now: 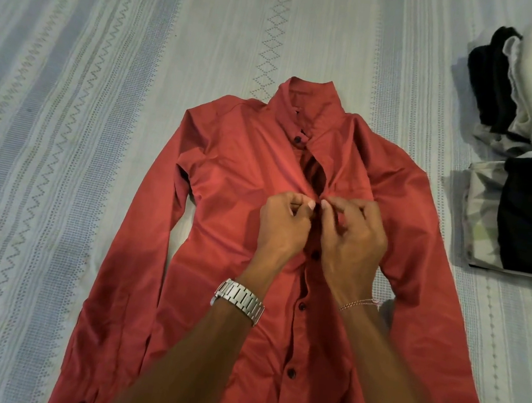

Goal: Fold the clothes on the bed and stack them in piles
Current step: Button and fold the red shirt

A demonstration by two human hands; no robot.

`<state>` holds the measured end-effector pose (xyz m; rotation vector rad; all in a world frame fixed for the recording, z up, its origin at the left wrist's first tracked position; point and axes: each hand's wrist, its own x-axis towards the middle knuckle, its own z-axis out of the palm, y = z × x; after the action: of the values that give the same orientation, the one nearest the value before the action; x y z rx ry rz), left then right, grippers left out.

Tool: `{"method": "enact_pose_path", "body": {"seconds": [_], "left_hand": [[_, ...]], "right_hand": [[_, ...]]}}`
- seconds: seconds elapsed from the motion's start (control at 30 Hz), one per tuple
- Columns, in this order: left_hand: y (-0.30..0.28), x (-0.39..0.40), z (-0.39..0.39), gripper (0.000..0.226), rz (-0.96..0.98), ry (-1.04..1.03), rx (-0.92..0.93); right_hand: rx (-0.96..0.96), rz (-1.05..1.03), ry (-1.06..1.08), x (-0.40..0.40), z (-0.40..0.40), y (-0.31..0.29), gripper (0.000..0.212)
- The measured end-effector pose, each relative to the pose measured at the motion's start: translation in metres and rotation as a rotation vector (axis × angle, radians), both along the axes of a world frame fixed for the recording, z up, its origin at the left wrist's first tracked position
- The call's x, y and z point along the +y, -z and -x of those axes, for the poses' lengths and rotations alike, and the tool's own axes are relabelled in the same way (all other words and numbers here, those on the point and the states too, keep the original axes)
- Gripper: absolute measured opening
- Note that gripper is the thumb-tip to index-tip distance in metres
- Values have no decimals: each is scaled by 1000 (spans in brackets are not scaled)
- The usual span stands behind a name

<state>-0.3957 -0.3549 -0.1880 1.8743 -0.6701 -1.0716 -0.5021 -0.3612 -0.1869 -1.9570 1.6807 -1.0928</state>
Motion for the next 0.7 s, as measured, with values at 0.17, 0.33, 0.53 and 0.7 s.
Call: {"method": "enact_pose_path", "body": {"seconds": [0.17, 0.33, 0.53, 0.7], "left_hand": [[-1, 0, 1, 20, 17, 11, -50], [5, 4, -3, 16, 23, 5, 29], [6, 6, -1, 15, 36, -41, 89], [3, 6, 2, 14, 42, -25, 121]], "right_hand": [[-63, -218, -74, 3, -11, 7, 13], [-101, -136, 24, 3, -11, 9, 8], [-107, -146, 15, 5, -12, 10, 9], [-28, -117, 71, 6, -10, 11, 10]]}}
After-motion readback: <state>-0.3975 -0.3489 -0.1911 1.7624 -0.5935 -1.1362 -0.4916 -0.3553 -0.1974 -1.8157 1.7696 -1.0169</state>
